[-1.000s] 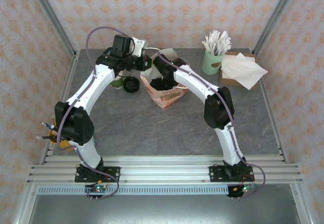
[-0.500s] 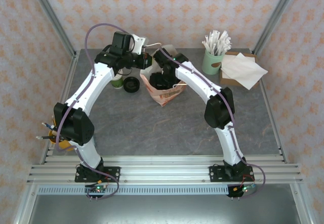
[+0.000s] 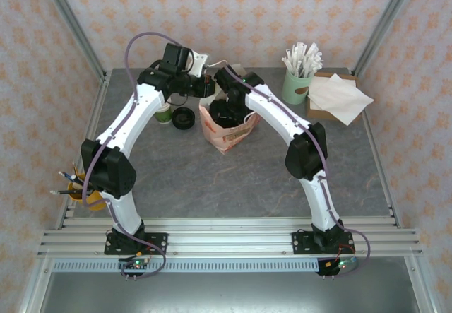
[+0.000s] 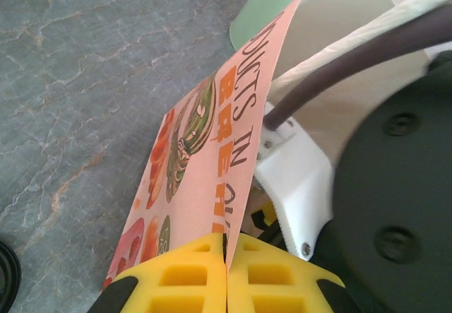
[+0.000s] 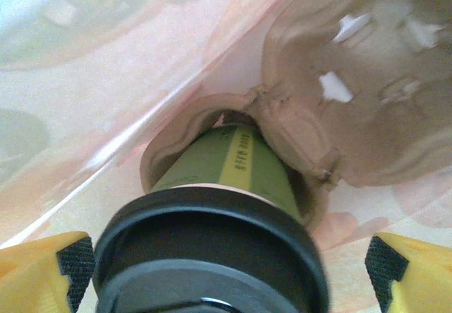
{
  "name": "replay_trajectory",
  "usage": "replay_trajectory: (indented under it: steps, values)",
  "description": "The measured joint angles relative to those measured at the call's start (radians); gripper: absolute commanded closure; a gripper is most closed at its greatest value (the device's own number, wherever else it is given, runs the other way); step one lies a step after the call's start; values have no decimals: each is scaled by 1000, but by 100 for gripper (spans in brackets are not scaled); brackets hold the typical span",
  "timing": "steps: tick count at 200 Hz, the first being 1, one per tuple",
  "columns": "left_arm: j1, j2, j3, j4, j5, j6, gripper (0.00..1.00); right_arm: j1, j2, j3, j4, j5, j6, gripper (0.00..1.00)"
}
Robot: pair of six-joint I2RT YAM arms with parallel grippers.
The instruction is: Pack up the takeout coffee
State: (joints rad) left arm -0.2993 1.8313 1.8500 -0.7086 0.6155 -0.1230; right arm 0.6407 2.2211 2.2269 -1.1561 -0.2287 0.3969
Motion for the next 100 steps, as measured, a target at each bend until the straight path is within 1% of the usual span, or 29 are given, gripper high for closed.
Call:
replay_trajectory:
  steps: [50,100]
  values:
    - [0,23,55,-24,-5,-20,100,0,-14,28,-13,47,0,1]
    - [0,24,112,-37,-4,-45,100,-7,-90,11,-21,93,-32,1]
